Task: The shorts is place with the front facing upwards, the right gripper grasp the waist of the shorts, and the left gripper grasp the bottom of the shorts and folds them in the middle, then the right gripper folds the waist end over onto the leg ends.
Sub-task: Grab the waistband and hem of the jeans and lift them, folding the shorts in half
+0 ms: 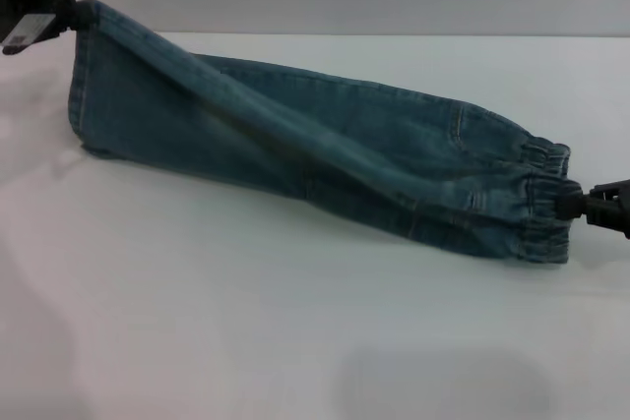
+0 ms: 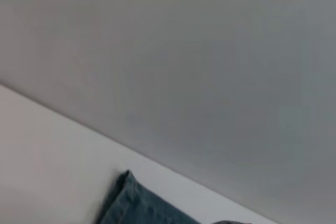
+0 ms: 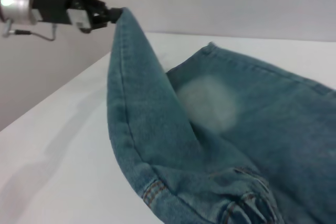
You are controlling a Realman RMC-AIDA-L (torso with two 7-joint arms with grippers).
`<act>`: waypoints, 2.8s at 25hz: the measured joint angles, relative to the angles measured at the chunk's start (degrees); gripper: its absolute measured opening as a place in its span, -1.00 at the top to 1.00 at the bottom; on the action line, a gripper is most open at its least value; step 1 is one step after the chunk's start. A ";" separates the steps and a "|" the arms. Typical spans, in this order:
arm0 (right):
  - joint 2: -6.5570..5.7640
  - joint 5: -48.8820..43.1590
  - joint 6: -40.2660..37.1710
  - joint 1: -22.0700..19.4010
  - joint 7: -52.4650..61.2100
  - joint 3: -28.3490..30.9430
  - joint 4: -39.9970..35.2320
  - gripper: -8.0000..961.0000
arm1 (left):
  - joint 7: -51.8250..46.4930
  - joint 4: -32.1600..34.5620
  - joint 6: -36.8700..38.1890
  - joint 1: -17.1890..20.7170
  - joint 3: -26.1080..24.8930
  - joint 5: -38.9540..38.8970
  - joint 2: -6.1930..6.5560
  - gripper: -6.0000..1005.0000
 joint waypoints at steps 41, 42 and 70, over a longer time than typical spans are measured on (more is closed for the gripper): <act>-0.15 11.56 1.87 -1.23 10.19 0.48 -1.52 0.98 | 0.75 3.36 -14.56 -1.04 10.49 0.84 -2.28 0.78; -0.20 11.38 1.78 -1.12 10.32 0.47 -1.53 0.98 | 0.76 3.36 -14.64 -1.04 10.58 0.92 -2.32 0.78; 1.12 11.02 9.05 -0.36 8.18 0.41 -1.68 0.98 | 0.16 9.97 -5.05 2.80 14.22 1.29 -1.55 0.77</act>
